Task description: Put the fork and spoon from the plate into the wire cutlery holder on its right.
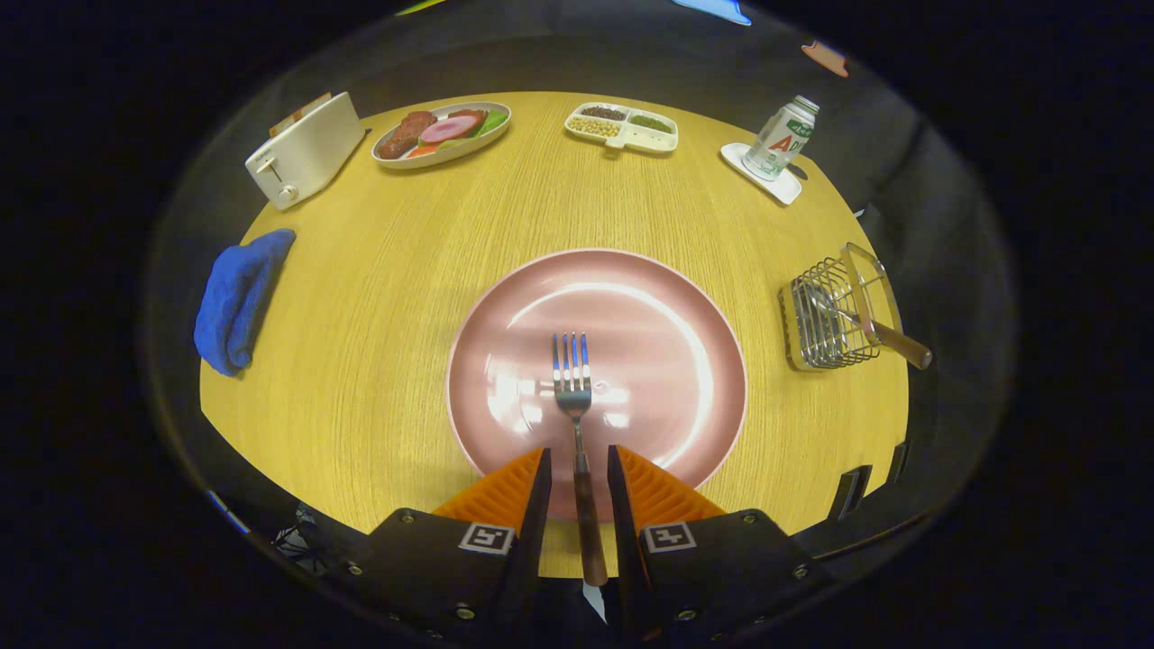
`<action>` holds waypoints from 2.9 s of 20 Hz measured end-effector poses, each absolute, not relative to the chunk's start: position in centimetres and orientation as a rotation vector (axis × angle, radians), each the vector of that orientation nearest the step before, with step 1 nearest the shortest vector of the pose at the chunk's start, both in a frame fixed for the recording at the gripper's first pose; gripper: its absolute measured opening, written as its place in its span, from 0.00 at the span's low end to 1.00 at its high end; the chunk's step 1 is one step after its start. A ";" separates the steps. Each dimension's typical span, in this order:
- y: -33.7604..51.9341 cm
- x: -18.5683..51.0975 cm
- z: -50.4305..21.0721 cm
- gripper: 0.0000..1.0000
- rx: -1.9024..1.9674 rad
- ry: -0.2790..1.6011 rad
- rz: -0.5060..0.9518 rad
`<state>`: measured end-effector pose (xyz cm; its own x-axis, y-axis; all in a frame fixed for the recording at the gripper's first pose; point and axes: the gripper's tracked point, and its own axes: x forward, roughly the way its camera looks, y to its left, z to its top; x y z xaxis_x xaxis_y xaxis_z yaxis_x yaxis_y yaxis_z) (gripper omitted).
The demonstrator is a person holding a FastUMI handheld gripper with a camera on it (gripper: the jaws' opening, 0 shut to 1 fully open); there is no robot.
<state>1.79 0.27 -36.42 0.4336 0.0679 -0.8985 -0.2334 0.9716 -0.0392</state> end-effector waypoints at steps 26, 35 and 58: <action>-5.1 6.2 -31.5 0.06 -0.234 1.155 0.034; -9.9 8.0 -27.5 0.06 -0.174 1.205 -0.127; -22.1 8.8 -25.9 0.06 -0.144 1.436 -0.262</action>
<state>8.78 -22.06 -25.92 0.1125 -0.2641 -0.9579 0.0914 0.9627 -0.2547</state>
